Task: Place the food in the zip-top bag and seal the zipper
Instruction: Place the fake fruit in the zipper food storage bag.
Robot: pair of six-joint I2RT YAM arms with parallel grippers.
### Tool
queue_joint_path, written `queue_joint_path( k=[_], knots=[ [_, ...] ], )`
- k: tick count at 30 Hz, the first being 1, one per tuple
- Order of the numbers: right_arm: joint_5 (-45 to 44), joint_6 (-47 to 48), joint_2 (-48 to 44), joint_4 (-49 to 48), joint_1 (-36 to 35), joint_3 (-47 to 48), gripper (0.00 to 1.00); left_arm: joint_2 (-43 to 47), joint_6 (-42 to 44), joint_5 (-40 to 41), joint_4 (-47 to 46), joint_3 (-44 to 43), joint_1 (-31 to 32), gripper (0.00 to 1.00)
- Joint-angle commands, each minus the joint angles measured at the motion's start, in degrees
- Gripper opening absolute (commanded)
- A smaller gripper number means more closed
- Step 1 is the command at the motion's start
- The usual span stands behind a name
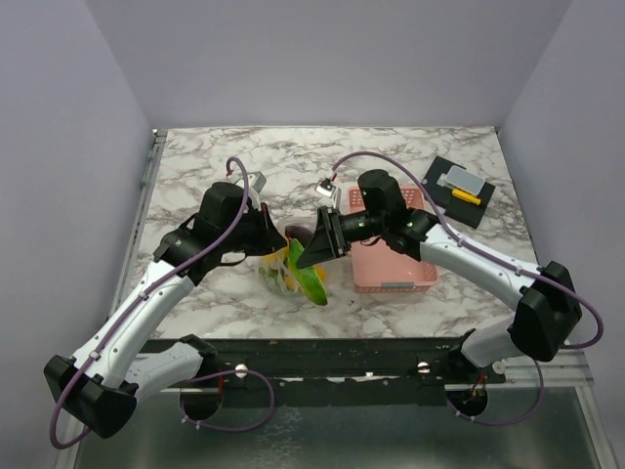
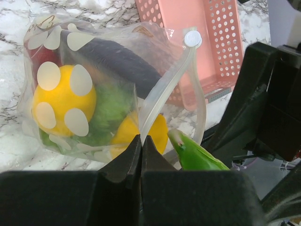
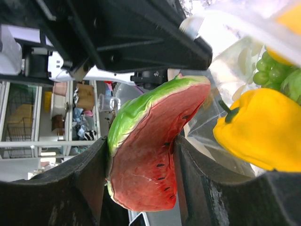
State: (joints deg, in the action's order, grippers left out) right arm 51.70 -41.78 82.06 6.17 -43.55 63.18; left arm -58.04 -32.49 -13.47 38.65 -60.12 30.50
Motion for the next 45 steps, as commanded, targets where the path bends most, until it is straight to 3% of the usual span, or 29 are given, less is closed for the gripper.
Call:
queue_joint_path(
  k=[1, 7, 21, 25, 36, 45],
  knots=[
    [-2.1, -4.8, 3.3, 1.8, -0.3, 4.0, 0.33, 1.8, 1.4, -2.2, -0.6, 0.4, 0.3, 0.0],
    [-4.8, -5.6, 7.0, 3.0, -0.1, 6.1, 0.41, 2.6, 2.1, -2.6, 0.1, 0.5, 0.3, 0.0],
    [-8.5, -6.8, 10.3, 0.0, 1.7, 4.9, 0.74, 3.9, 2.5, -2.3, 1.3, 0.9, 0.3, 0.0],
    [-9.8, -5.2, 9.7, 1.8, 2.0, 5.6, 0.77, 4.0, 2.3, -2.1, 1.2, 1.1, 0.3, 0.0],
    [-24.8, 4.2, 2.4, 17.0, 2.0, 11.4, 0.78, 3.2, 1.9, -1.6, 1.3, 0.1, 0.3, 0.0],
    [-27.5, 8.4, -4.3, 23.2, 1.9, 12.4, 0.77, 2.5, 1.8, -1.1, 1.3, -0.3, 0.3, 0.0]
  ],
)
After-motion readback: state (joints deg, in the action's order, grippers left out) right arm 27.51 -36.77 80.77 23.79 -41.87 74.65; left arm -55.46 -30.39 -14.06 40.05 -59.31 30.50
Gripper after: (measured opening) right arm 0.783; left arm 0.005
